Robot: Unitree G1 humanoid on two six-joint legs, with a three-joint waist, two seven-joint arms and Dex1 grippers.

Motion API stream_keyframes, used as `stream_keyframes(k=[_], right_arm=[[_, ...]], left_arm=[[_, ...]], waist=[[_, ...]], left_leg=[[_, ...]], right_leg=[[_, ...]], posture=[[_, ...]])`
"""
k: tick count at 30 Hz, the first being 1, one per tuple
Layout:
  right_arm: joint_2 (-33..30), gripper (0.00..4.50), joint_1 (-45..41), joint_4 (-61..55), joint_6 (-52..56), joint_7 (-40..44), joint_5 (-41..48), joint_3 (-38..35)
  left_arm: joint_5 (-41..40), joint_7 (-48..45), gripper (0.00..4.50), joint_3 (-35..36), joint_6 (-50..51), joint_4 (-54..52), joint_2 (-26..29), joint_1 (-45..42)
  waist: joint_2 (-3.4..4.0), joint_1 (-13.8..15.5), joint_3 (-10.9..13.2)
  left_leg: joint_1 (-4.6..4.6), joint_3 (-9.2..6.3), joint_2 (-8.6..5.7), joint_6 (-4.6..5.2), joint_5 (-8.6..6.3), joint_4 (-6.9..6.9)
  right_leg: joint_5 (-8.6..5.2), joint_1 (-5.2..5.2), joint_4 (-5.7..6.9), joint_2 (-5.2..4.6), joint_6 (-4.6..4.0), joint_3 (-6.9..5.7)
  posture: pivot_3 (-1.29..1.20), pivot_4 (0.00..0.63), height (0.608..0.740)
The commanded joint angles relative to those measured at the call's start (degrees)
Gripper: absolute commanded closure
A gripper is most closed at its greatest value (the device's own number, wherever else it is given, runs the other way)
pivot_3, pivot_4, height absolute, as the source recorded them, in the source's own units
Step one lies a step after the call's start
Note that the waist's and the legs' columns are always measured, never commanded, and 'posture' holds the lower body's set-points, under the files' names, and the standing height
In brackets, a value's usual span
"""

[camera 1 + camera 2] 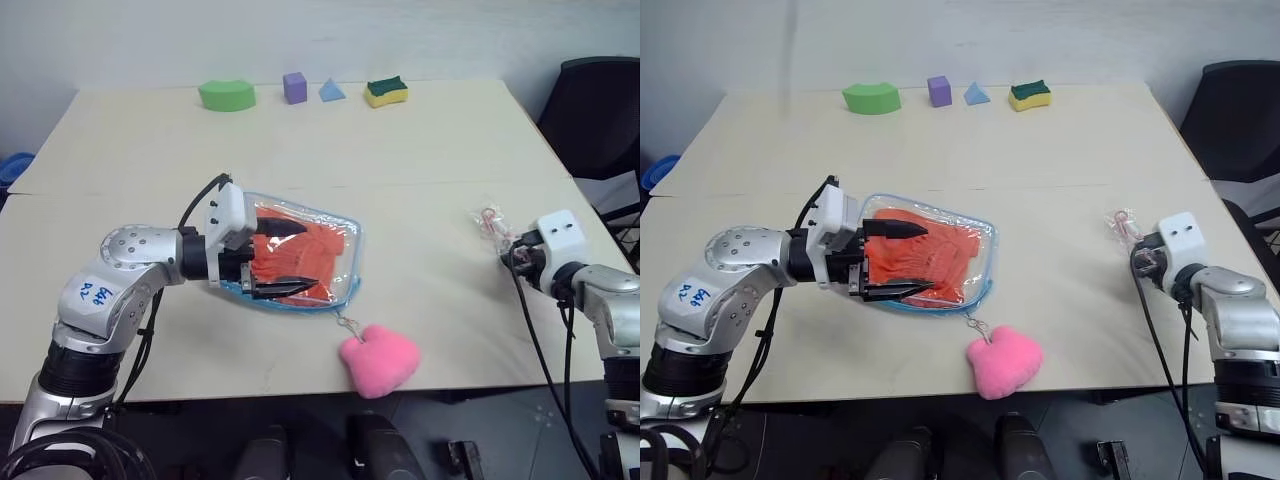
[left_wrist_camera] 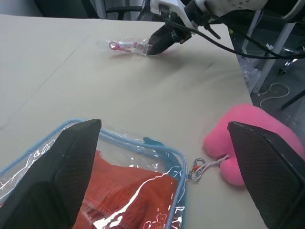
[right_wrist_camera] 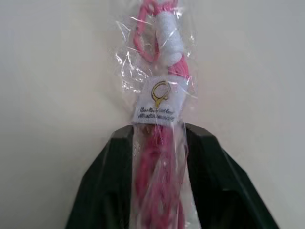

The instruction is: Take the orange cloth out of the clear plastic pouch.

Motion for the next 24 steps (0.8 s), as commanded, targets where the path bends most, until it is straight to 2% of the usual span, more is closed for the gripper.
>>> stream_keyframes(k=[1, 3, 6, 10, 15, 18, 23, 24], right_arm=[[-1.82, 1.71, 0.22, -4.87, 0.7, 1.14, 1.49, -2.19], [-3.57, 0.99, 0.27, -5.9, 0.23, 2.8, 1.69, -2.36], [-8.6, 0.01, 0.52, -9.85, -1.26, 11.03, 4.51, -2.08], [-16.66, 0.01, 1.61, -16.12, -3.63, 25.66, 10.59, -2.11], [-21.55, 0.01, 3.47, -25.0, -3.27, 38.45, 20.2, -2.87], [-22.02, 0.01, 2.89, -29.48, -1.52, 41.03, 24.54, -2.24], [-21.12, 0.01, 1.6, -32.99, -1.12, 40.19, 26.29, -0.28], [-21.07, 0.0, 1.7, -33.38, -1.09, 40.18, 26.64, -0.22]], left_arm=[[1.54, -1.56, 0.0, 0.25, -2.23, 1.13, 1.01, -0.73], [2.93, -2.43, 0.0, 0.6, -3.45, 2.5, 2.08, -0.49], [8.26, -5.43, 0.0, 0.9, -9.58, 6.51, 6.7, 1.15], [14.54, -11.9, 0.0, 1.85, -20.76, 14.36, 15.32, 4.02], [19.32, -15.56, 0.0, 1.44, -31.36, 21.37, 19.37, 5.1], [21.75, -15.27, 0.0, 0.34, -35.67, 24.22, 18.4, 5.19], [25.03, -11.35, 0.0, -0.99, -38.11, 27.48, 13.34, 3.37], [26.08, -10.43, 0.18, -1.18, -39.46, 28.28, 12.68, 3.1]], waist=[[0.0, 0.08, 0.0], [0.0, 0.28, 0.0], [0.01, 0.34, 0.01], [0.03, 0.16, 0.02], [0.02, 0.45, 0.03], [0.01, 0.62, 0.03], [0.0, 0.83, 0.04], [-0.02, 0.83, 0.05]], left_leg=[[0.0, -0.01, 0.0, 0.0, 0.0, -0.01], [-0.01, -0.01, -0.01, 0.0, 0.0, 0.0], [-0.03, -0.01, -0.02, 0.0, 0.0, 0.0], [0.01, -0.02, -0.01, 0.03, -0.02, -0.11], [0.0, -0.08, 0.02, 0.33, -0.19, -0.09], [-0.01, -0.13, -0.01, 0.37, -0.21, -0.05], [-0.01, -0.21, -0.01, 0.4, -0.23, 0.0], [-0.02, -0.22, -0.01, 0.4, -0.23, 0.01]], right_leg=[[0.0, 0.0, 0.0, 0.01, 0.0, 0.01], [0.0, 0.0, -0.02, -0.02, 0.0, 0.02], [0.0, 0.0, -0.06, -0.04, 0.0, 0.01], [0.0, 0.0, -0.15, -0.02, 0.0, -0.01], [0.0, 0.05, -0.23, -0.08, -0.01, -0.08], [0.0, 0.1, -0.25, -0.15, -0.01, -0.13], [0.0, 0.15, -0.28, -0.18, 0.0, -0.22], [0.0, 0.15, -0.28, -0.18, 0.0, -0.23]], posture=[[0.0, 0.15, 0.74], [0.0, 0.15, 0.74], [0.0, 0.15, 0.74], [0.0, 0.15, 0.74], [0.0, 0.15, 0.74], [0.0, 0.15, 0.74], [0.0, 0.15, 0.74], [0.0, 0.15, 0.74]])
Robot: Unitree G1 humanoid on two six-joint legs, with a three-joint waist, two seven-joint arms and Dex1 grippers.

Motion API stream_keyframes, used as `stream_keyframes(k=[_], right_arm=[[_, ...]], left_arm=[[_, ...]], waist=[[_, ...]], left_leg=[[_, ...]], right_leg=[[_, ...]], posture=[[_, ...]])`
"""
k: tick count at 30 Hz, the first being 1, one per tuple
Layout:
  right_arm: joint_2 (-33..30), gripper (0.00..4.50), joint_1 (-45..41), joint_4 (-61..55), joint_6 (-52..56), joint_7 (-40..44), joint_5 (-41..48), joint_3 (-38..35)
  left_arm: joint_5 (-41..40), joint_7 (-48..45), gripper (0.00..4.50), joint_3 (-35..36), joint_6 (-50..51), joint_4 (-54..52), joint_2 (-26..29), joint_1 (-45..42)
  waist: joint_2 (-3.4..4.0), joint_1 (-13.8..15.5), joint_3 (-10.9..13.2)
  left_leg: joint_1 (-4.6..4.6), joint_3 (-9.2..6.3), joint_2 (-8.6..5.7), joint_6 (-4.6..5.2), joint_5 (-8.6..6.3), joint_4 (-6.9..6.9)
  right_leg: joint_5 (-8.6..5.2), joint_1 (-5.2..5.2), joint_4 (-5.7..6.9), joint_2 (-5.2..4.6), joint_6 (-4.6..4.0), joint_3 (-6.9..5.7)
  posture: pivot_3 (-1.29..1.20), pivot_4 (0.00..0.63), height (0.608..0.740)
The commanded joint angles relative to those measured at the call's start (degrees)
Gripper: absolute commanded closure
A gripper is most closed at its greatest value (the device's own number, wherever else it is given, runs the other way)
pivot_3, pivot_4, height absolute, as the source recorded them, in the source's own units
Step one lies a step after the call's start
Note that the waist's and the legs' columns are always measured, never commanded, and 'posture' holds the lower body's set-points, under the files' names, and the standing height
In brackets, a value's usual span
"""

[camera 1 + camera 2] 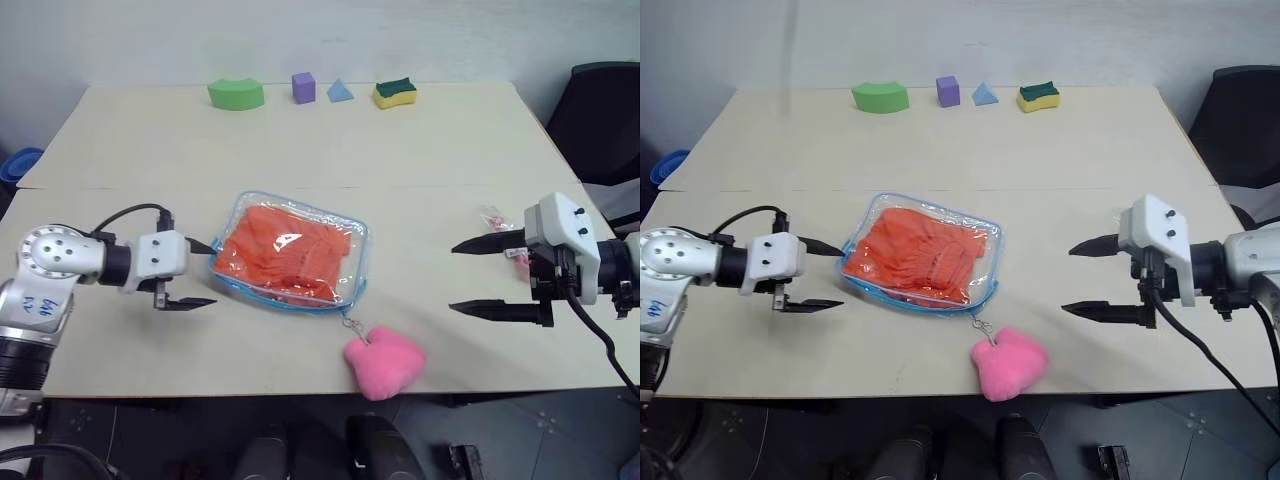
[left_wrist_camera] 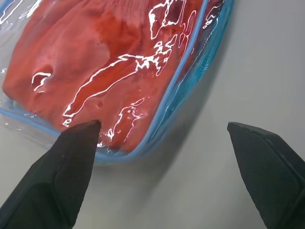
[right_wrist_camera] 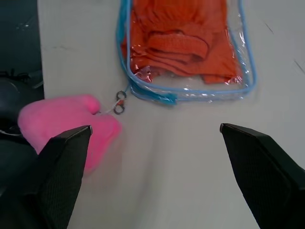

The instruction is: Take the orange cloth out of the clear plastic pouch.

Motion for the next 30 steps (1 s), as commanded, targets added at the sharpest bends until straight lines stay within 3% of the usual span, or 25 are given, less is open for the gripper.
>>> stream_keyframes(k=[1, 10, 15, 20, 27, 30], right_arm=[[-0.59, 0.0, -0.52, -2.42, 0.2, -0.21, 1.88, -0.32], [-0.98, 0.0, 2.33, -3.13, -0.62, -0.16, 2.16, -1.02], [0.11, 0.0, 5.88, -4.98, -0.39, -3.51, 1.11, -1.07], [0.44, 0.0, 10.55, -7.97, -0.41, -6.15, 1.33, -1.72], [0.97, 0.0, 11.24, -9.01, 0.13, -8.68, 2.75, -0.91], [0.78, 0.0, 10.9, -8.13, -0.33, -8.64, 2.36, -0.48]], left_arm=[[3.03, 3.13, 0.38, 0.01, -3.92, 1.85, -1.22, -1.61], [2.84, 3.17, 3.04, 0.61, -4.23, 0.09, -1.74, 1.09], [-2.98, 9.08, 4.48, 2.52, 18.4, -18.64, -4.42, 8.79], [-5.06, 15.72, 4.48, 3.11, 32.24, -33.1, -7.23, 13.47], [-3.21, 17.38, 4.48, 3.18, 29.66, -31.56, -7.09, 13.63], [-3.68, 15.77, 3.58, 3.87, 27.28, -30.0, -5.98, 12.62]], waist=[[-0.03, 0.02, 0.02], [-0.03, 0.17, 0.02], [-0.03, 0.32, 0.02], [-0.05, 1.03, 0.02], [-0.06, 1.03, 0.03], [-0.06, 1.02, 0.03]], left_leg=[[-0.01, -0.01, 0.0, 0.0, 0.0, 0.0], [-0.03, -0.02, 0.0, -0.02, 0.01, 0.0], [-0.05, -0.05, 0.01, -0.01, 0.0, -0.02], [-0.06, -0.06, 0.01, 0.02, -0.02, 0.07], [0.19, -0.11, 0.0, 0.01, -0.01, 0.08], [0.17, -0.13, 0.01, 0.01, -0.01, 0.06]], right_leg=[[0.0, 0.0, 0.0, 0.0, 0.0, -0.01], [0.0, -0.03, 0.0, 0.0, 0.0, -0.02], [0.0, -0.01, 0.06, -0.02, 0.0, -0.02], [0.0, 0.01, 0.04, -0.02, 0.01, -0.02], [0.0, 0.26, 0.0, 0.0, 0.0, -0.08], [0.0, 0.26, -0.05, 0.0, 0.0, -0.11]], posture=[[0.0, 0.15, 0.74], [0.0, 0.15, 0.74], [0.0, 0.15, 0.74], [0.0, 0.15, 0.74], [0.0, 0.15, 0.74], [0.0, 0.15, 0.74]])
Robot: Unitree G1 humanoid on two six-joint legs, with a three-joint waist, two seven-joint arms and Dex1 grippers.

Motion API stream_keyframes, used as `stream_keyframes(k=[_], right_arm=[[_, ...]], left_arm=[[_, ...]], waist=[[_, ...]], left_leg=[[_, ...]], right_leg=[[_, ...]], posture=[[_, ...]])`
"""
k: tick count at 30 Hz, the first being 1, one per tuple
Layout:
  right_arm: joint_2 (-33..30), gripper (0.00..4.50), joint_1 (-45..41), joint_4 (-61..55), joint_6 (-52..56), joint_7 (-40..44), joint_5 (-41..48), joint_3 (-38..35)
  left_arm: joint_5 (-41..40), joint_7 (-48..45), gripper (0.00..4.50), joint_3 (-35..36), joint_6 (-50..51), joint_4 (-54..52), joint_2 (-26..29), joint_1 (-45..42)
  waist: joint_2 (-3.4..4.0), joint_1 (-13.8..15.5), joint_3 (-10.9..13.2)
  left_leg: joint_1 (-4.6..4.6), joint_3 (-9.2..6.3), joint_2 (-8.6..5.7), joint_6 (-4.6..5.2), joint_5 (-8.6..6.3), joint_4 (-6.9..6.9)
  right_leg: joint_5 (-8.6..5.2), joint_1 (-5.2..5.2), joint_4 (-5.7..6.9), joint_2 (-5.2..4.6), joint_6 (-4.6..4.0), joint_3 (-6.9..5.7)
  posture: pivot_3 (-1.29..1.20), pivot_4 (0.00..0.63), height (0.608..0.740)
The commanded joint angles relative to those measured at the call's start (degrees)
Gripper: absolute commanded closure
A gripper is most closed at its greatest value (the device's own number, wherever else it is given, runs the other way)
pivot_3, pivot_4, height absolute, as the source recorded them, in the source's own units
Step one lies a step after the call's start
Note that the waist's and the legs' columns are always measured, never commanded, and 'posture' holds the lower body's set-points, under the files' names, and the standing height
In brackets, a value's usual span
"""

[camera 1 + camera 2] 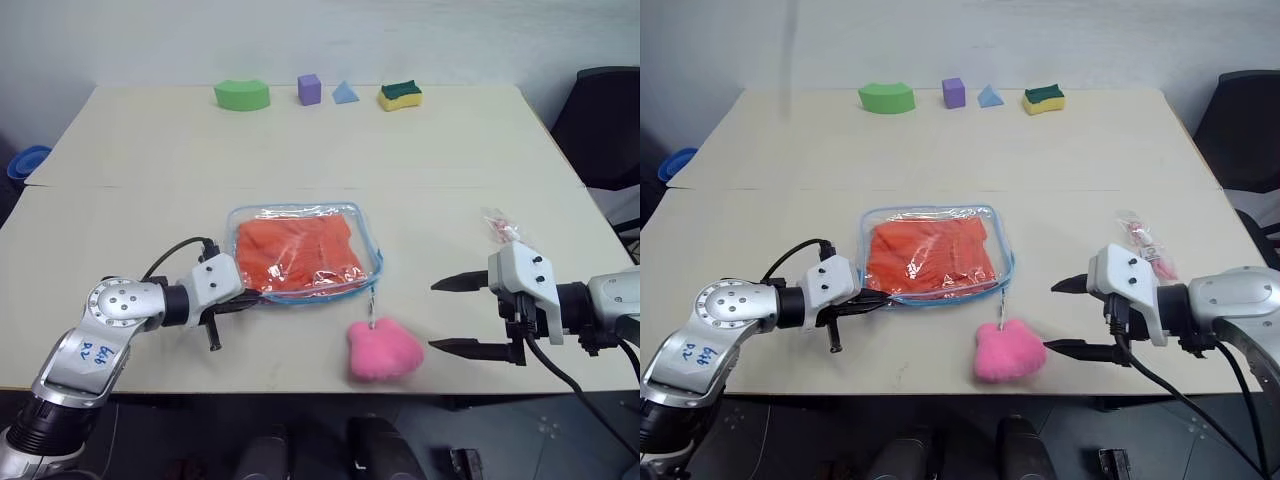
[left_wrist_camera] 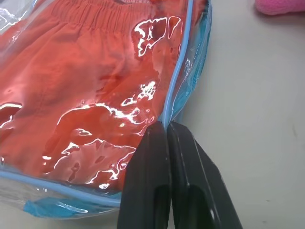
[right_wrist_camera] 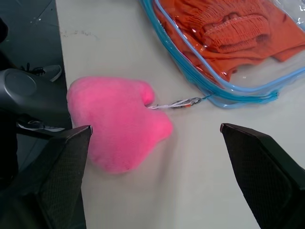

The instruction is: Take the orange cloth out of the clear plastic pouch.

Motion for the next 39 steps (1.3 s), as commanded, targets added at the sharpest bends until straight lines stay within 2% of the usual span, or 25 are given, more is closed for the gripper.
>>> stream_keyframes(k=[1, 3, 5, 9, 10, 12, 15, 19, 24, 26, 29, 34, 35, 36, 39], right_arm=[[0.07, 0.0, -0.43, 0.08, -0.82, 0.03, 0.36, -1.16], [-0.13, 0.0, -0.19, 0.25, -1.06, 0.21, 0.23, -1.35], [-0.38, 0.0, 0.17, 0.31, -1.13, 0.38, 0.13, -1.66], [-0.96, 0.0, 1.2, 0.32, -1.25, 1.03, 0.13, -2.67], [-1.06, 0.0, 1.39, 0.32, -1.3, 1.16, 0.11, -2.85], [-1.29, 0.0, 1.31, 0.69, -1.49, 1.5, -0.04, -2.9], [-1.58, 0.0, 0.68, 1.69, -2.32, 1.9, -1.0, -2.23], [-1.71, 0.0, -1.18, 2.7, -3.12, 2.32, -2.12, -0.75], [-1.01, 0.0, -5.61, 3.84, -3.35, 2.28, -3.42, 2.47], [-0.29, 0.0, -7.24, 4.2, -3.33, 1.95, -3.75, 3.93], [1.13, 0.0, -9.52, 5.06, -3.94, 1.24, -5.07, 7.01], [4.18, 0.0, -13.97, 9.03, -9.44, 0.48, -12.26, 14.16], [5.0, 0.0, -15.11, 10.2, -11.0, 0.34, -14.15, 15.84], [6.0, 0.0, -16.64, 11.89, -13.18, 0.17, -16.89, 18.06], [8.74, 0.0, -20.55, 16.58, -18.6, 0.54, -22.78, 22.7]], left_arm=[[-0.68, -1.66, 3.27, 2.46, -3.1, 0.53, 1.76, -1.39], [-3.02, -3.87, 2.66, 3.81, -2.83, -0.07, 2.84, -1.49], [-11.09, -9.18, 2.06, 7.35, 1.99, -2.88, 4.89, -1.22], [-29.06, -13.63, 2.06, 11.96, 16.06, -5.5, 7.18, -7.84], [-31.2, -13.3, 2.06, 11.85, 17.97, -5.51, 7.02, -9.68], [-32.86, -10.99, 2.06, 7.28, 21.45, -4.75, 3.63, -16.11], [-27.19, -11.92, 2.06, -4.49, 19.53, -3.74, -1.42, -21.9], [-15.67, -14.2, 2.06, -19.43, 11.38, 1.2, -6.94, -25.27], [-4.05, -14.49, 2.06, -29.73, 1.03, 8.82, -13.43, -27.85], [-0.17, -12.79, 2.06, -31.58, -1.95, 11.45, -15.76, -28.32], [1.43, -11.55, 2.06, -31.89, -2.18, 12.94, -19.09, -27.91], [3.06, -11.85, 2.06, -31.19, -3.24, 14.37, -20.84, -26.84], [2.89, -12.07, 2.49, -30.85, -3.15, 14.4, -20.95, -26.58], [2.48, -12.69, 2.68, -30.43, -2.93, 14.13, -20.64, -26.23], [1.81, -13.98, 3.64, -29.27, -2.61, 12.97, -19.34, -25.25]], waist=[[0.0, -0.01, 0.0], [0.0, -0.03, 0.0], [0.0, -0.1, 0.0], [-0.02, 0.03, 0.01], [-0.02, 0.24, 0.01], [-0.02, 0.55, 0.01], [-0.02, 0.75, 0.01], [-0.03, 0.33, 0.02], [-0.03, -0.05, 0.02], [-0.03, 0.04, 0.02], [-0.04, 0.12, 0.02], [-0.04, 0.02, 0.02], [-0.04, -0.02, 0.02], [-0.04, 0.01, 0.02], [-0.04, -0.14, 0.02]], left_leg=[[0.0, 0.0, 0.0, 0.0, 0.0, -0.01], [-0.02, 0.0, 0.0, 0.0, 0.0, -0.02], [-0.03, 0.0, 0.0, 0.0, 0.0, -0.03], [-0.04, -0.04, 0.01, -0.01, 0.0, -0.04], [-0.06, -0.07, 0.01, -0.01, 0.0, 0.0], [-0.02, -0.15, -0.01, -0.01, 0.0, 0.05], [0.0, -0.14, -0.08, 0.0, 0.0, 0.13], [-0.03, -0.03, -0.08, -0.22, 0.12, 0.1], [-0.03, 0.05, -0.06, -0.23, 0.13, 0.13], [-0.05, 0.04, -0.06, -0.22, 0.12, 0.17], [-0.09, 0.03, -0.06, -0.2, 0.11, 0.28], [-0.12, 0.02, -0.06, -0.18, 0.1, 0.4], [-0.1, 0.02, -0.06, -0.18, 0.1, 0.44], [-0.11, 0.03, -0.07, -0.18, 0.1, 0.47], [-0.1, 0.02, -0.06, -0.19, 0.1, 0.49]], right_leg=[[0.0, 0.0, -0.02, 0.0, 0.0, 0.0], [0.0, 0.0, -0.04, -0.01, 0.0, -0.01], [0.0, 0.0, -0.06, -0.01, 0.0, -0.01], [0.0, 0.0, -0.09, -0.03, 0.0, -0.04], [0.0, 0.03, -0.09, -0.03, 0.0, -0.07], [0.0, 0.17, -0.14, -0.06, 0.01, -0.16], [0.04, 0.24, -0.14, -0.05, 0.08, -0.12], [0.05, 0.15, -0.14, 0.05, 0.09, -0.02], [0.05, 0.07, -0.06, 0.11, 0.08, 0.06], [0.05, 0.06, -0.05, 0.11, 0.08, 0.06], [0.05, 0.07, -0.04, 0.09, 0.09, 0.05], [0.05, 0.07, 0.0, 0.06, 0.09, 0.05], [0.05, 0.08, 0.02, 0.06, 0.09, 0.05], [0.05, 0.08, 0.04, 0.05, 0.09, 0.06], [0.05, 0.07, 0.07, 0.06, 0.09, 0.06]], posture=[[0.0, 0.15, 0.74], [0.0, 0.15, 0.74], [0.0, 0.15, 0.74], [0.0, 0.15, 0.74], [0.0, 0.15, 0.74], [0.0, 0.15, 0.74], [0.0, 0.15, 0.74], [0.0, 0.15, 0.74], [0.0, 0.15, 0.74], [0.0, 0.15, 0.74], [0.0, 0.15, 0.74], [0.0, 0.15, 0.74], [0.0, 0.15, 0.74], [0.0, 0.15, 0.74], [0.0, 0.15, 0.74]])
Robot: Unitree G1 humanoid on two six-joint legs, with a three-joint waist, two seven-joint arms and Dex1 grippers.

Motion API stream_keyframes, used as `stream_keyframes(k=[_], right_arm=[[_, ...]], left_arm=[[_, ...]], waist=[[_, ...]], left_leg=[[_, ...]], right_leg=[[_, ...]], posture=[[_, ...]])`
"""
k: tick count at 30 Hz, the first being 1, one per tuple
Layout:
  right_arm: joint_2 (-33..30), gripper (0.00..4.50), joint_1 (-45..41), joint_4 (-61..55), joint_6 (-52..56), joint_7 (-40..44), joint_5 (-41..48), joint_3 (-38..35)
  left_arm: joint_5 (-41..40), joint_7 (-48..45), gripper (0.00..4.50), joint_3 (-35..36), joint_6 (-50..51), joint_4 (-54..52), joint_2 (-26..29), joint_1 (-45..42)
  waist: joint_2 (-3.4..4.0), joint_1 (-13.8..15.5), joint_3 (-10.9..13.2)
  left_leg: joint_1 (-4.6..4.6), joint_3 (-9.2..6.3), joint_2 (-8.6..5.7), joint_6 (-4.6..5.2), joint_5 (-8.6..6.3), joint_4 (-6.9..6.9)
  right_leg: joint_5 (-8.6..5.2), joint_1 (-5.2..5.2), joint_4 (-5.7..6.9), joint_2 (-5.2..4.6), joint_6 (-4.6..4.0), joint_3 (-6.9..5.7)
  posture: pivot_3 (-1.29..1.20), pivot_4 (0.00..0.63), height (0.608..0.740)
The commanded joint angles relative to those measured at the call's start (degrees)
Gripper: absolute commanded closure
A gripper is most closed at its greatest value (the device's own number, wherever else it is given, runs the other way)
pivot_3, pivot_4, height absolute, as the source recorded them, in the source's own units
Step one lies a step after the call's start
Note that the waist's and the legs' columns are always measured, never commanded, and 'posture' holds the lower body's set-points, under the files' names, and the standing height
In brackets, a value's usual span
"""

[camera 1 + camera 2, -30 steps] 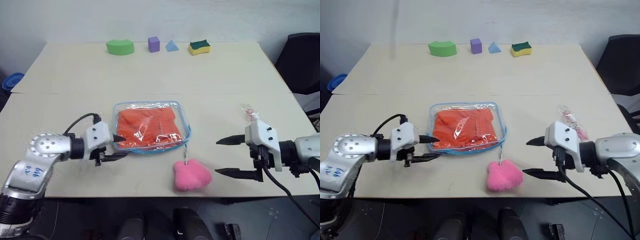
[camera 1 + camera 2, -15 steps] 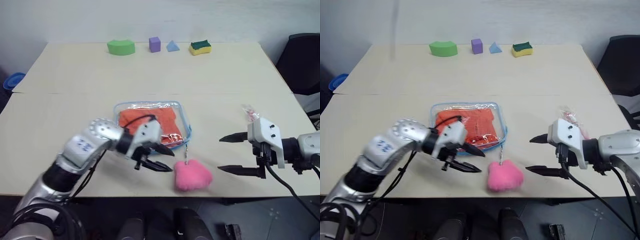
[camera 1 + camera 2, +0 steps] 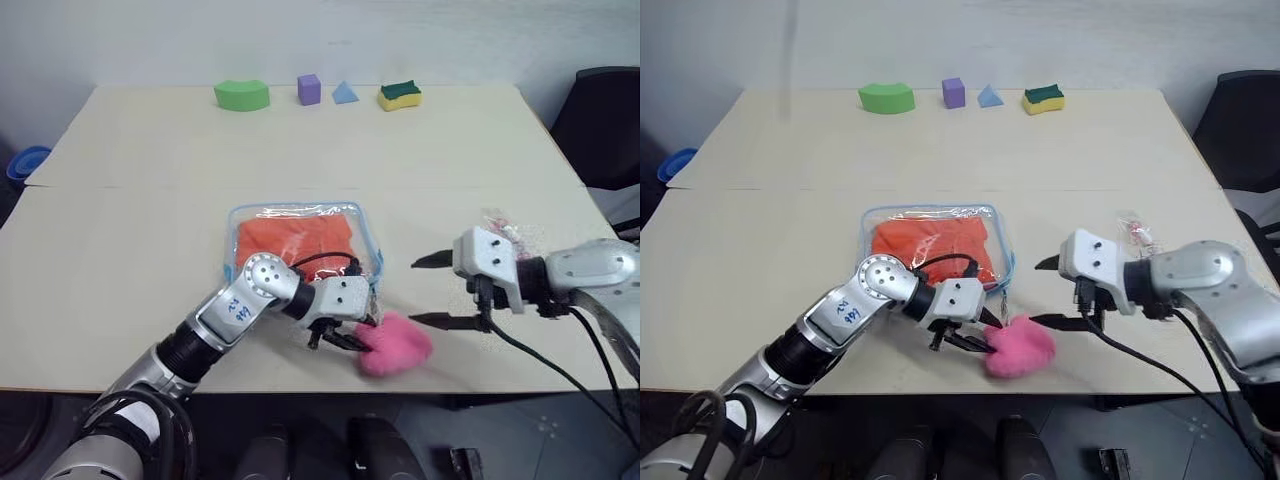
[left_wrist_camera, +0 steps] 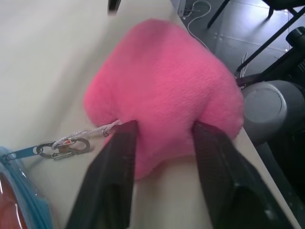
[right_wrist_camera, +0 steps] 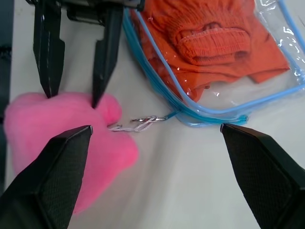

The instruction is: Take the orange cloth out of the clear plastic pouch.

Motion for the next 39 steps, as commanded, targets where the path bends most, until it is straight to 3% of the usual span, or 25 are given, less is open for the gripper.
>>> stream_keyframes(k=[1, 3, 14, 17, 28, 39], right_arm=[[2.31, 0.0, -3.69, 4.2, -6.42, 0.38, -6.14, 3.46], [4.32, 0.0, -5.97, 7.32, -9.11, 0.86, -8.7, 5.58], [12.01, 0.0, -12.56, 23.83, -31.95, 0.2, -23.44, 12.9], [14.44, 0.6, -14.2, 27.66, -35.2, -1.19, -24.84, 12.46], [15.75, 4.38, -16.5, 30.25, -38.38, 0.95, -24.84, 11.71], [14.79, 4.45, -16.34, 30.64, -38.62, 2.58, -26.02, 11.66]], left_arm=[[-1.08, -1.51, 3.95, 2.26, 0.3, -2.04, 1.41, 1.18], [-2.02, -2.51, 4.48, 3.12, 1.39, -3.06, 2.35, 1.94], [-3.94, -2.94, 4.48, 8.9, 6.94, -6.61, 7.43, 2.55], [-2.39, -2.15, 4.5, 8.29, 6.18, -7.36, 7.43, 3.57], [-2.15, -1.09, 4.5, 8.67, 6.06, -8.22, 8.15, 5.42], [-1.8, -0.34, 4.5, 8.54, 5.54, -8.15, 7.46, 6.0]], waist=[[0.0, 0.0, 0.0], [0.0, 0.05, 0.0], [0.0, -0.03, 0.0], [0.0, -0.07, 0.0], [0.0, -0.08, 0.0], [0.0, -0.07, 0.0]], left_leg=[[0.0, 0.0, 0.0, 0.0, 0.0, 0.0], [-0.02, 0.0, 0.0, -0.01, 0.0, 0.0], [-0.04, 0.0, 0.0, -0.03, 0.0, 0.05], [-0.04, 0.0, 0.0, -0.03, 0.0, 0.11], [-0.05, -0.01, 0.01, -0.04, -0.01, 0.12], [-0.05, -0.01, 0.01, -0.04, -0.02, 0.14]], right_leg=[[0.0, -0.01, 0.01, 0.0, 0.0, 0.0], [0.0, -0.05, 0.03, 0.0, 0.0, 0.0], [0.0, -0.05, 0.05, -0.02, 0.0, -0.04], [0.0, -0.04, 0.07, -0.03, 0.0, -0.04], [0.0, -0.05, 0.08, -0.03, 0.0, -0.05], [0.0, -0.04, 0.08, -0.03, 0.0, -0.04]], posture=[[0.0, 0.15, 0.74], [0.0, 0.15, 0.74], [0.0, 0.15, 0.74], [0.0, 0.15, 0.74], [0.0, 0.15, 0.74], [0.0, 0.15, 0.74]])
